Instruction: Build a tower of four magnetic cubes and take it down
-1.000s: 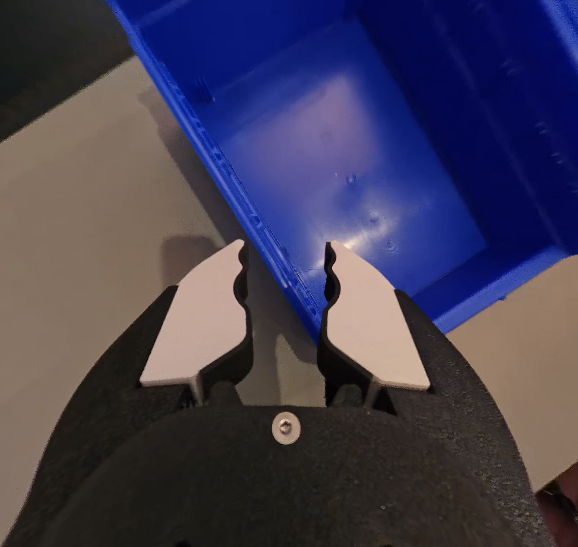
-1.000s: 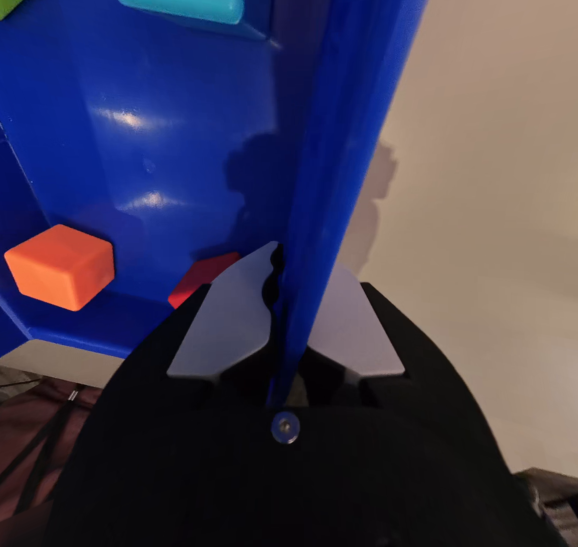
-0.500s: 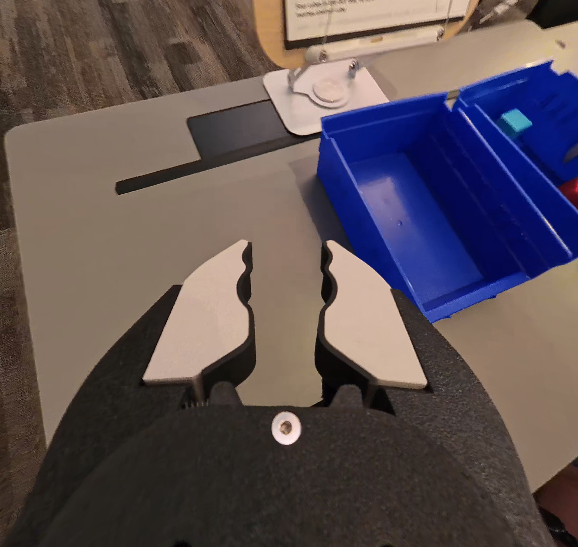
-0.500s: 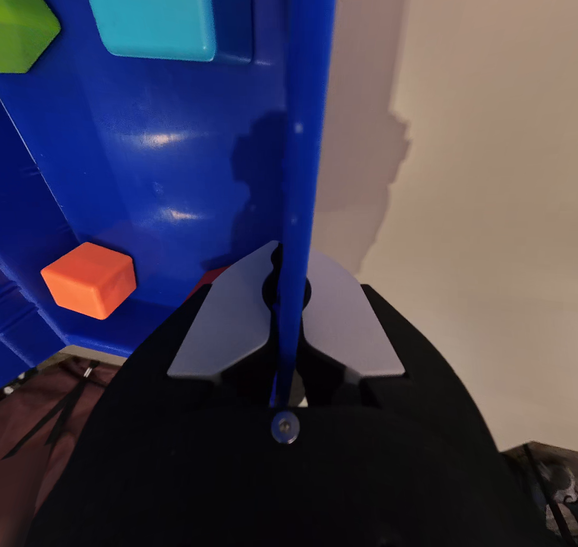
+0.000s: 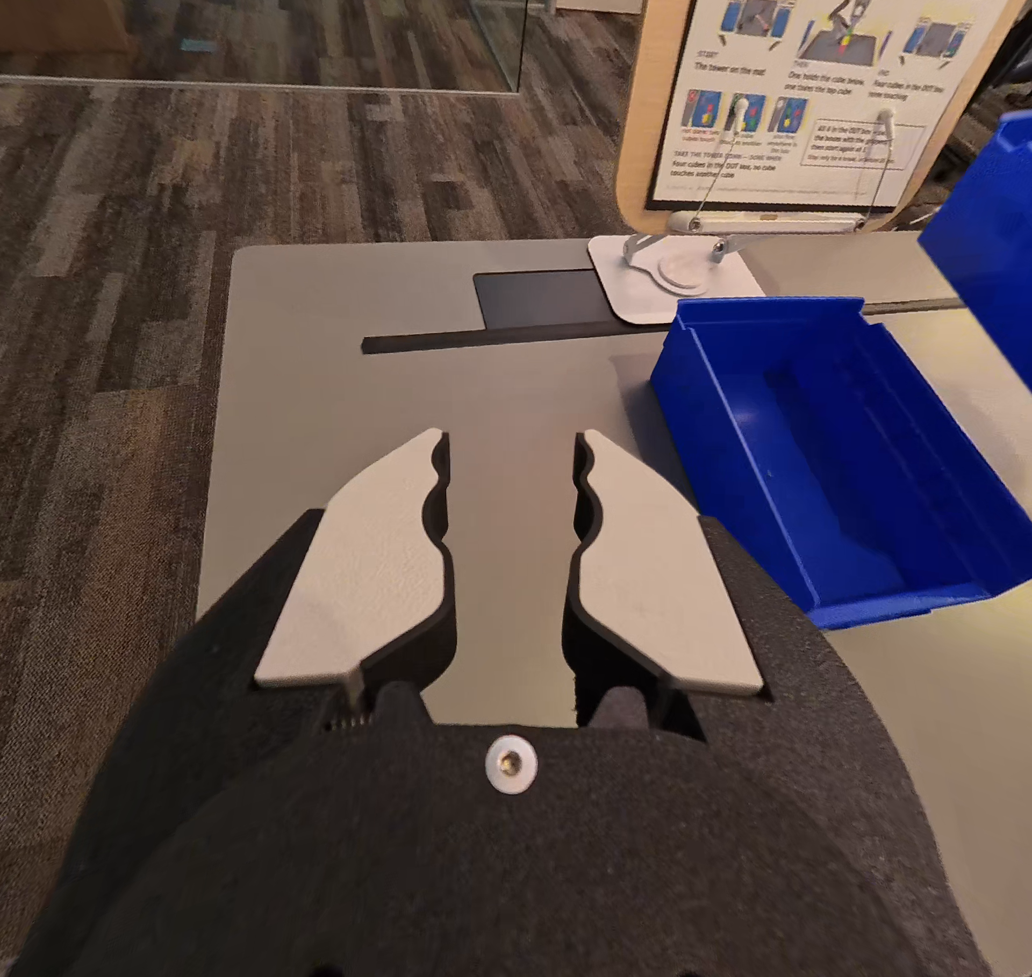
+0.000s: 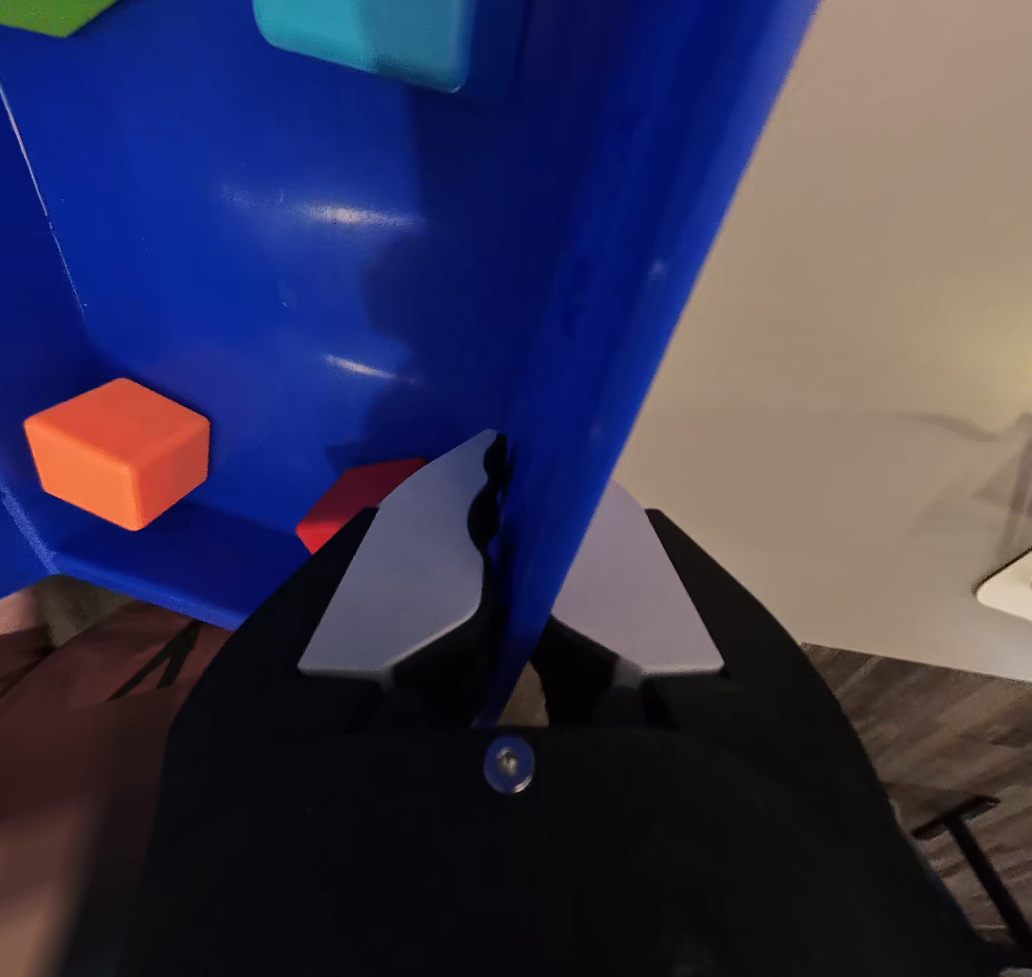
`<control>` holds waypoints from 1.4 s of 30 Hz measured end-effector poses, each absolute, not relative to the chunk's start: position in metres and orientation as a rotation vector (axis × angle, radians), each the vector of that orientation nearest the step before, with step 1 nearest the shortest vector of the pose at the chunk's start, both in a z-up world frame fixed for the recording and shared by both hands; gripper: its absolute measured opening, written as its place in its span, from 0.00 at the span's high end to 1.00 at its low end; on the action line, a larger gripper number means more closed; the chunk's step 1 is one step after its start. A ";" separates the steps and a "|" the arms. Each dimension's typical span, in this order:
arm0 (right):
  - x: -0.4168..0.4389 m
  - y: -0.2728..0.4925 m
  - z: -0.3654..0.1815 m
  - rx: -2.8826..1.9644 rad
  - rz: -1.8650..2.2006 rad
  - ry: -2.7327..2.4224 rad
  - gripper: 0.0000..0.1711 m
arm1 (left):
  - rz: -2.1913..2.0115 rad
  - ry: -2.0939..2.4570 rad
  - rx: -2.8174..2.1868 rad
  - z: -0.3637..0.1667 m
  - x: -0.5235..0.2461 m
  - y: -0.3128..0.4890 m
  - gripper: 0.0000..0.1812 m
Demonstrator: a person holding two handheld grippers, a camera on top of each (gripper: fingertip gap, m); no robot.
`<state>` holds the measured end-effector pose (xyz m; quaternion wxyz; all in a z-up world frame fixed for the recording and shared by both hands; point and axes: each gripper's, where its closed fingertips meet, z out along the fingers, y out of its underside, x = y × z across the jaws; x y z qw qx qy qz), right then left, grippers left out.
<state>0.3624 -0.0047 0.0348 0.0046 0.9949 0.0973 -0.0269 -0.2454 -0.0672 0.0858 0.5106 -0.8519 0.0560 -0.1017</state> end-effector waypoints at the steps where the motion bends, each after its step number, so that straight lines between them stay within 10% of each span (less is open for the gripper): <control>1: 0.340 -0.001 0.044 3.105 -0.111 0.352 0.96 | -0.246 0.126 -2.059 0.084 -0.249 -0.069 0.77; 20: -0.128 0.014 -0.017 2.711 -0.306 1.294 0.96 | -0.117 -0.234 -1.993 0.088 -0.339 -0.101 0.77; 34: -0.183 0.018 -0.130 2.762 -0.228 1.207 0.94 | -0.167 -0.162 -2.032 0.082 -0.327 -0.093 0.77; 42: -0.173 0.061 -0.010 3.202 -0.293 1.842 0.85 | -0.176 -0.150 -2.029 0.083 -0.324 -0.094 0.76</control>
